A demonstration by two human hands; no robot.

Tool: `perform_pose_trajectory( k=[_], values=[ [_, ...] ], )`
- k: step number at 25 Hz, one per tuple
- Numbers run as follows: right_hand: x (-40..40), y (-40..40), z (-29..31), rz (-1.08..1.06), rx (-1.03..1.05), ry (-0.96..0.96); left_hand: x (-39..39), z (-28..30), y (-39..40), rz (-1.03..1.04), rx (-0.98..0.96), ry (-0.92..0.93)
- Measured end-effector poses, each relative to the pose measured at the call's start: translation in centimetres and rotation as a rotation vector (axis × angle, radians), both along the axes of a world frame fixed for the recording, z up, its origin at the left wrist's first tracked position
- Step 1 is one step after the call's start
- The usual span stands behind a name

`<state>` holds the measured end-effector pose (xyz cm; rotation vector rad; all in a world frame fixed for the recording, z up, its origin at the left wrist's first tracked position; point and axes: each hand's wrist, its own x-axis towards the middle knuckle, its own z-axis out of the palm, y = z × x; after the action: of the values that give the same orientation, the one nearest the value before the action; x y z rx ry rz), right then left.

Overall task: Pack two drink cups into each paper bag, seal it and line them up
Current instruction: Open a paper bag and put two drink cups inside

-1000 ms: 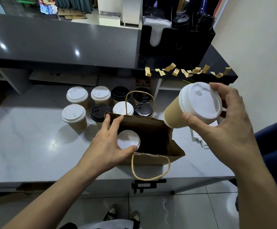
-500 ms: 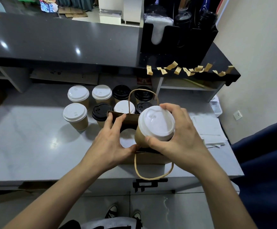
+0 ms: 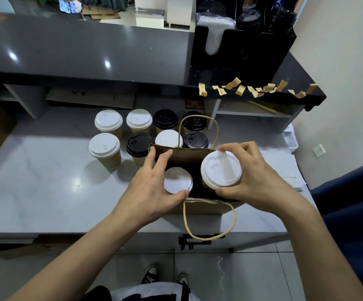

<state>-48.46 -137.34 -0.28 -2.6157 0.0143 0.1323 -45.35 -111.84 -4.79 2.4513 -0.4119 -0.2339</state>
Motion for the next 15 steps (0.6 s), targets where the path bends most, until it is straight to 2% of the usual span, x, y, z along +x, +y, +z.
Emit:
perform_pose_trajectory(
  k=[15],
  values=[
    [2.9,2.0,-0.5,0.176,-0.547,0.105,0.1,0.0,-0.2,-0.022,0.018,-0.028]
  ],
)
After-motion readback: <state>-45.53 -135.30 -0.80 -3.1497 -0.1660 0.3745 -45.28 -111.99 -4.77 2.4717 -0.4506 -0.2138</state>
